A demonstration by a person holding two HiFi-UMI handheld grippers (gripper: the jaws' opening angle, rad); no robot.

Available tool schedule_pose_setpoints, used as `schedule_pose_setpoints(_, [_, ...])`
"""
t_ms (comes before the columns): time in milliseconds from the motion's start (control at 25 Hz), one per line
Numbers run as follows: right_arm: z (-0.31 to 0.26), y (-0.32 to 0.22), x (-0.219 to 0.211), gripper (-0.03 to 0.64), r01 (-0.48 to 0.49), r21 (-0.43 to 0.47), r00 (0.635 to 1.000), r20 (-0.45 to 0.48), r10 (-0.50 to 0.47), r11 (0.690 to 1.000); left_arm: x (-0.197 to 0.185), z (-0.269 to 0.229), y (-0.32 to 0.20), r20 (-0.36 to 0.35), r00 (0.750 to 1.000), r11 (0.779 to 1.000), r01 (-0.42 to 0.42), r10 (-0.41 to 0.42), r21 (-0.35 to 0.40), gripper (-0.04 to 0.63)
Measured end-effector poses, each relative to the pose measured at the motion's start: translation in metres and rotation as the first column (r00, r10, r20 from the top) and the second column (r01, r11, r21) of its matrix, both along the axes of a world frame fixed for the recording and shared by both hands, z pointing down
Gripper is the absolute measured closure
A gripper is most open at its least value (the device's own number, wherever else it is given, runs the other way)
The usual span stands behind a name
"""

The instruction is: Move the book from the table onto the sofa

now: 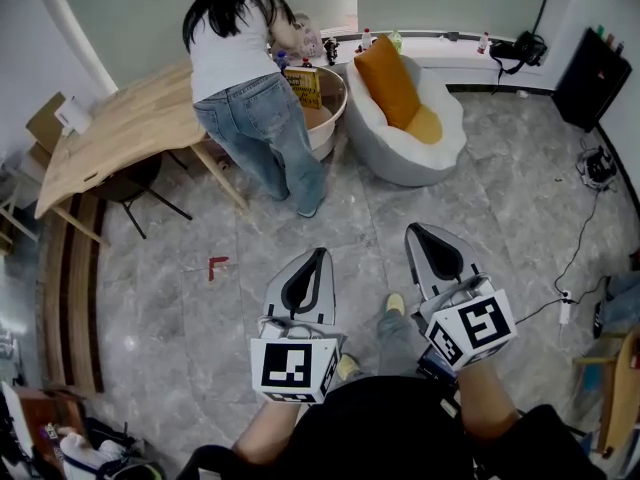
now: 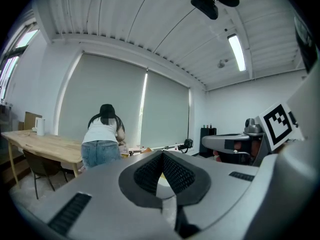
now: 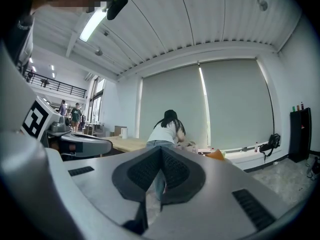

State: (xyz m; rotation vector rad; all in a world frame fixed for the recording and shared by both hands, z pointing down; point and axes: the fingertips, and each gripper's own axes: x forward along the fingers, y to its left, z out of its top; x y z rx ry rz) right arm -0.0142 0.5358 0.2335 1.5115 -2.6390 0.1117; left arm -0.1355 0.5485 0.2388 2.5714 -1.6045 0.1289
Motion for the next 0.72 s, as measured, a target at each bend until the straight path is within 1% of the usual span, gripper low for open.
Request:
schedule_pose_setpoints(200, [-0.002, -0.025, 0.006, 0.609, 0.017, 0.003, 1.0, 0.02, -0.017, 1.0, 0.008, -0.001, -0.021, 0.016, 1.0, 1.0, 0.01, -0.01, -0.003, 0.588])
schedule_pose_setpoints(360, [0.002, -0.045, 0.017, 0.609, 0.023, -0.01, 0.999, 0.029, -0.023, 1.0, 0.023, 0.001, -0.042, 0.023, 1.0, 1.0, 0.005, -0.005, -0.015, 0.588])
schedule_pose_setpoints(560, [0.01, -0.079, 0.042, 0.609, 0.004, -0.037, 0.999, 0.033, -0.002, 0.999, 0.056, 0.006, -0.077, 0.036, 0.999, 0.999, -0.026, 0.028, -0.039, 0.588])
schedule_pose_setpoints(720, [0.012, -0.107, 0.07, 0.611, -0.011, -0.047, 0.999, 0.042, 0.013, 0.999, 0.091, 0.004, -0.107, 0.025, 0.998, 0.998, -0.049, 0.05, -0.045, 0.588])
